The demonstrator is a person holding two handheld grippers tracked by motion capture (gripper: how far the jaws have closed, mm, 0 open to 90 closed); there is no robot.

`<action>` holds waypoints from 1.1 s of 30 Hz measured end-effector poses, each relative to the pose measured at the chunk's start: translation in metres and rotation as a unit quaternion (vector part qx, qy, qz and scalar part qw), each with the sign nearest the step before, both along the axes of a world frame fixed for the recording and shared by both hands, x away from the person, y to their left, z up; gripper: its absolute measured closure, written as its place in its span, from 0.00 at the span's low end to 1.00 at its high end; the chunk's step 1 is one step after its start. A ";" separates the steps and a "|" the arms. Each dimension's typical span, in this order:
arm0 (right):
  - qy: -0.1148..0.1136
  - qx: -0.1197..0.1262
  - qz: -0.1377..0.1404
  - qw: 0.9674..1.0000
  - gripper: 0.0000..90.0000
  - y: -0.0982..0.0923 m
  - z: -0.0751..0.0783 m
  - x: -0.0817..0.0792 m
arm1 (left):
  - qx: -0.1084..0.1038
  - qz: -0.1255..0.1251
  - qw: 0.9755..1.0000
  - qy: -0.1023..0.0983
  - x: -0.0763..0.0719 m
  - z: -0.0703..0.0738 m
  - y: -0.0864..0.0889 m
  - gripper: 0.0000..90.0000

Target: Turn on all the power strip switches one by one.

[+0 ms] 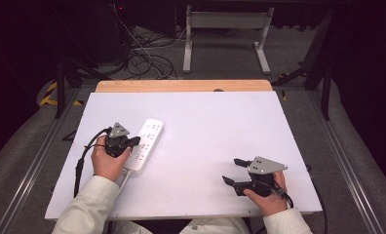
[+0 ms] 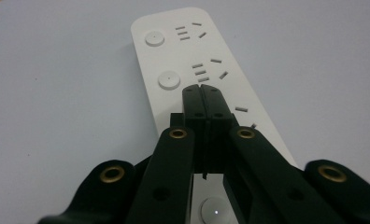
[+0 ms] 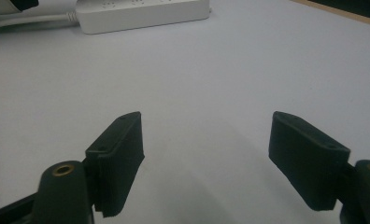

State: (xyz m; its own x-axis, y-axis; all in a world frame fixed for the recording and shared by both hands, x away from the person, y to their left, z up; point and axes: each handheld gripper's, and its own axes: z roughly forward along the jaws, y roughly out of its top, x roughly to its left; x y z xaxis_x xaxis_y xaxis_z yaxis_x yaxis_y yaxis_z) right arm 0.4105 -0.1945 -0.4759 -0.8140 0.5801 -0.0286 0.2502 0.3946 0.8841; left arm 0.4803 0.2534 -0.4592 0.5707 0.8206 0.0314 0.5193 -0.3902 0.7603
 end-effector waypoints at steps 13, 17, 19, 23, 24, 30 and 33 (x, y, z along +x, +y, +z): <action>0.000 0.001 0.001 1.000 0.30 0.000 0.000 0.000 | 0.017 0.007 1.000 0.001 0.002 -0.004 -0.001 1.00; 0.000 0.000 0.001 1.000 0.30 0.000 0.000 0.000 | 0.017 0.006 1.000 0.000 0.002 -0.004 -0.003 1.00; 0.000 0.001 0.002 1.000 0.30 0.000 0.000 0.000 | 0.018 0.007 1.000 0.000 0.002 -0.004 -0.003 1.00; -0.001 0.000 0.002 1.000 0.30 0.000 0.000 -0.001 | 0.021 0.007 1.000 0.000 0.002 -0.004 -0.003 1.00; 0.000 0.000 0.001 1.000 0.30 0.000 0.000 -0.001 | 0.022 0.006 1.000 0.002 0.001 -0.004 -0.004 1.00; -0.001 0.000 0.002 1.000 0.30 0.000 0.000 -0.001 | 0.031 0.007 1.000 -0.002 0.001 -0.005 -0.005 1.00; -0.001 0.001 0.002 1.000 0.30 0.000 0.001 -0.001 | 0.028 0.006 1.000 0.000 0.001 -0.005 -0.004 1.00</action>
State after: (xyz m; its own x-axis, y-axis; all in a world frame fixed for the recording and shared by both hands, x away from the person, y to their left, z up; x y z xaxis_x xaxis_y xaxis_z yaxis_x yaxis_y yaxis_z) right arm 0.4091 -0.1947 -0.4753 -0.8164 0.5767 -0.0301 0.2461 0.3946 0.8853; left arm 0.4816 0.2490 -0.4643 0.5605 0.8244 0.0787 0.5236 -0.4264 0.7376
